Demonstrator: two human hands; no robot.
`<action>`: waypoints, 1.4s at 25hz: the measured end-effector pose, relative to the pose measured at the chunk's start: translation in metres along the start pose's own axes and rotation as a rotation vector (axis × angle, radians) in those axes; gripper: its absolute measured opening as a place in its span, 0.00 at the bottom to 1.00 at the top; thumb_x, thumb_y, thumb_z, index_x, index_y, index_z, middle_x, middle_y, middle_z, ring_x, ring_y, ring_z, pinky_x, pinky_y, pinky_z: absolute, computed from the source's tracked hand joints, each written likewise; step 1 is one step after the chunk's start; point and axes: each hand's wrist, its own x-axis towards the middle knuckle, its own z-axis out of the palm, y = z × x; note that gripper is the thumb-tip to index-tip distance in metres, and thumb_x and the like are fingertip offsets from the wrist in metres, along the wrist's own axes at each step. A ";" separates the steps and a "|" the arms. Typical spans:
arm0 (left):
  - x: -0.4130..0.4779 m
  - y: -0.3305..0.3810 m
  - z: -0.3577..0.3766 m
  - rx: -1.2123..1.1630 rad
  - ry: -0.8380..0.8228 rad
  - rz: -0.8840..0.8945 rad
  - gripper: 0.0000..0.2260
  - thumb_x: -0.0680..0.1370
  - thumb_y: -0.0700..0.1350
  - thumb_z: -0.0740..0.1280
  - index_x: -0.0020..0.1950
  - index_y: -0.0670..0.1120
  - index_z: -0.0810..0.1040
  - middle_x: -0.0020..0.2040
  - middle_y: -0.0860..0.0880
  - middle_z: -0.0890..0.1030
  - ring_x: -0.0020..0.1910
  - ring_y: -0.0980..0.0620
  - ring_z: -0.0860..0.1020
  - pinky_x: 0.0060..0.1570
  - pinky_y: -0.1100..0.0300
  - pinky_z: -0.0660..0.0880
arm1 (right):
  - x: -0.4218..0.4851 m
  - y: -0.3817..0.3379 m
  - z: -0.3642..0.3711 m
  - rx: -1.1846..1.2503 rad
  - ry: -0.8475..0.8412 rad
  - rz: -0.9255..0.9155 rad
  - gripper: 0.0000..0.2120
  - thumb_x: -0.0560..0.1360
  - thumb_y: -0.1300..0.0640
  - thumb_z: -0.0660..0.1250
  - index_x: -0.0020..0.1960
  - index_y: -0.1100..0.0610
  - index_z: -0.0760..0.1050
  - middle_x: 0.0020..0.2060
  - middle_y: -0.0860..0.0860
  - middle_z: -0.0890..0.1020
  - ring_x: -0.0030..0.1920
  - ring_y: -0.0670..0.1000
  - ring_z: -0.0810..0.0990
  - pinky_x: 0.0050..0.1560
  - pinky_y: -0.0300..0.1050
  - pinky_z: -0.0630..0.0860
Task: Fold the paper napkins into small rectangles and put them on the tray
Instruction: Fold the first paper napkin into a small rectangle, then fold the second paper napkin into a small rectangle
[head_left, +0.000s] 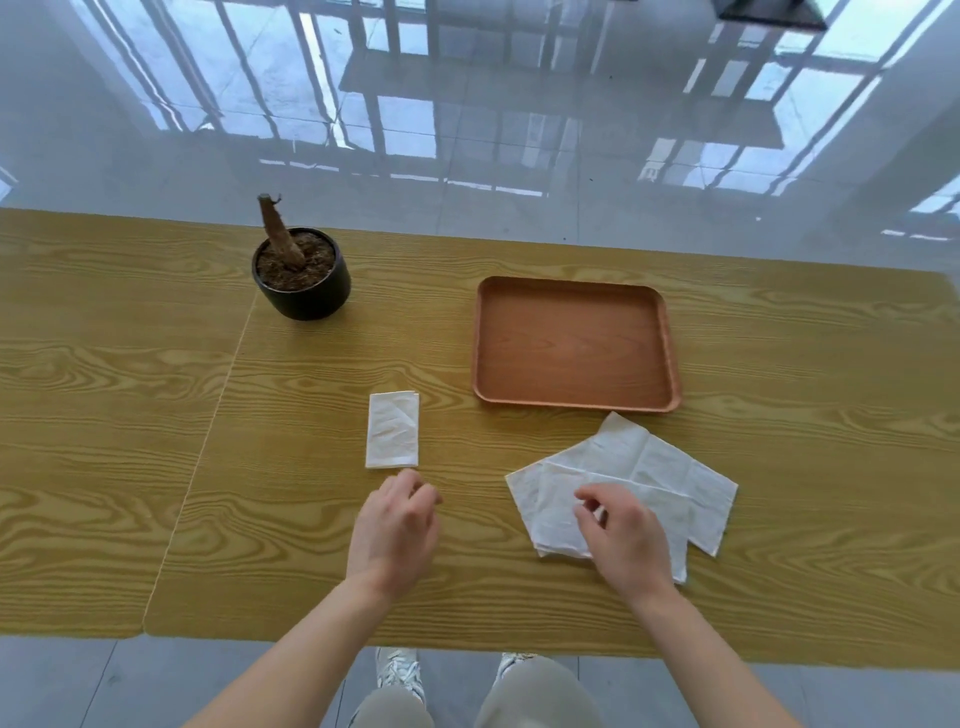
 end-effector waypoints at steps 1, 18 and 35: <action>-0.002 0.013 0.005 -0.023 -0.020 0.016 0.07 0.69 0.34 0.74 0.45 0.43 0.83 0.42 0.48 0.79 0.38 0.46 0.77 0.35 0.51 0.76 | -0.004 0.015 -0.013 -0.007 0.022 0.032 0.06 0.75 0.60 0.72 0.52 0.53 0.83 0.43 0.43 0.82 0.38 0.44 0.78 0.40 0.42 0.74; 0.005 0.126 0.064 0.326 -0.224 0.266 0.05 0.72 0.46 0.74 0.37 0.48 0.80 0.43 0.50 0.80 0.41 0.48 0.78 0.40 0.53 0.76 | -0.039 0.130 -0.078 -0.261 -0.182 -0.305 0.11 0.69 0.51 0.78 0.48 0.51 0.80 0.47 0.45 0.77 0.51 0.47 0.76 0.47 0.42 0.77; 0.005 0.126 0.069 0.026 -0.140 0.106 0.04 0.73 0.42 0.69 0.38 0.45 0.79 0.41 0.51 0.79 0.41 0.49 0.75 0.39 0.52 0.73 | -0.041 0.130 -0.067 -0.265 -0.081 -0.456 0.08 0.72 0.59 0.76 0.39 0.55 0.78 0.41 0.49 0.78 0.40 0.51 0.78 0.33 0.46 0.78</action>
